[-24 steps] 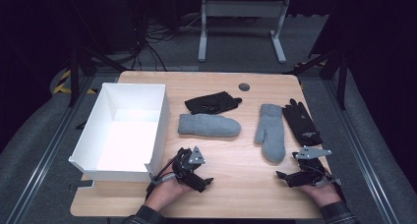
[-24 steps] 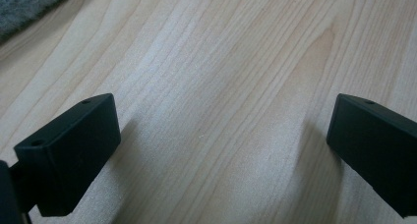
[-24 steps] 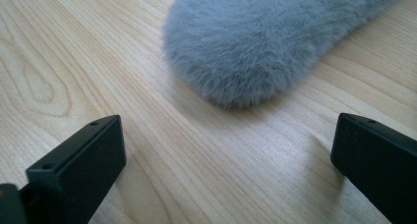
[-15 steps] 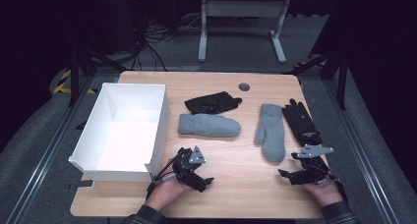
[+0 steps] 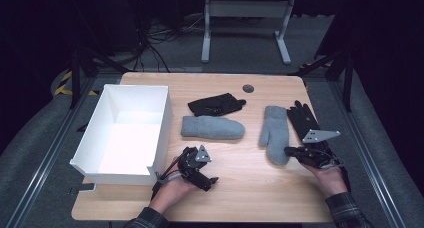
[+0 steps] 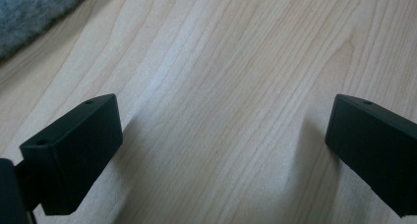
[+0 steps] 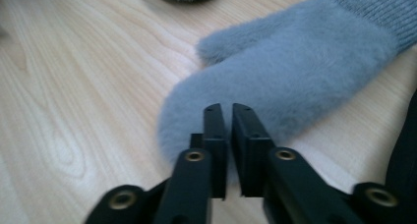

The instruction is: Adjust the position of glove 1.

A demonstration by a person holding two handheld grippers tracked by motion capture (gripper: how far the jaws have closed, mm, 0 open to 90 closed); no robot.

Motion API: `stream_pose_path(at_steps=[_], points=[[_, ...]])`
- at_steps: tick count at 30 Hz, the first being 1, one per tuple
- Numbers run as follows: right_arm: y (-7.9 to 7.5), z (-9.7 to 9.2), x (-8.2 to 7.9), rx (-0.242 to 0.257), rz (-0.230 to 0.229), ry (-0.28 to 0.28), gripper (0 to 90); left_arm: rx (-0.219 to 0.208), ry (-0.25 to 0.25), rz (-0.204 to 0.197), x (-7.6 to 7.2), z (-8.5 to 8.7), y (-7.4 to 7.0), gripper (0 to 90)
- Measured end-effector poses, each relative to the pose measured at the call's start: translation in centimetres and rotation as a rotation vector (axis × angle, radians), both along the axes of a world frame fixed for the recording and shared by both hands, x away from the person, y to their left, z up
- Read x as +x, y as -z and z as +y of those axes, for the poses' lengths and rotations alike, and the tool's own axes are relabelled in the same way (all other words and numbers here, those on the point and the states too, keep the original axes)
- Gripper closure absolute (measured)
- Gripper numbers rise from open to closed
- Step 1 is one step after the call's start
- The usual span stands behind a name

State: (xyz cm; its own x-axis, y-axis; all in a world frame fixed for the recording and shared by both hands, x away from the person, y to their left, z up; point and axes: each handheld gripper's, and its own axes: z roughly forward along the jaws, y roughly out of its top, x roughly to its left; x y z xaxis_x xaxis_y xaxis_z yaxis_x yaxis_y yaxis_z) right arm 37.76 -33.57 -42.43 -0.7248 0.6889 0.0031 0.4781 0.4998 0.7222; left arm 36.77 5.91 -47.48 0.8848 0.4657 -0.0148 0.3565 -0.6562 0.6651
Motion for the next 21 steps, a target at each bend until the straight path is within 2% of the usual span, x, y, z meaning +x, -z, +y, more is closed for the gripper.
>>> stream_pose_path(at_steps=[5, 9, 14, 21], points=[[0.0, 0.2, 1.4, -0.004, 0.009, -0.011, 90.0, -0.006, 0.003, -0.002, 0.1, 0.0, 0.1, 0.4], [0.4, 0.2, 2.5, -0.014, 0.027, -0.015, 90.0, -0.026, 0.008, -0.010, 0.1, 0.1, 0.3, 0.0], [1.2, 0.3, 2.8, -0.045, 0.059, -0.024, 90.0, -0.027, 0.006, -0.010, 0.1, 0.1, 0.3, 0.0], [1.4, 0.8, 2.5, -0.054, 0.071, -0.046, 90.0, -0.027, -0.009, -0.015, 0.0, 0.1, 0.3, 0.0]])
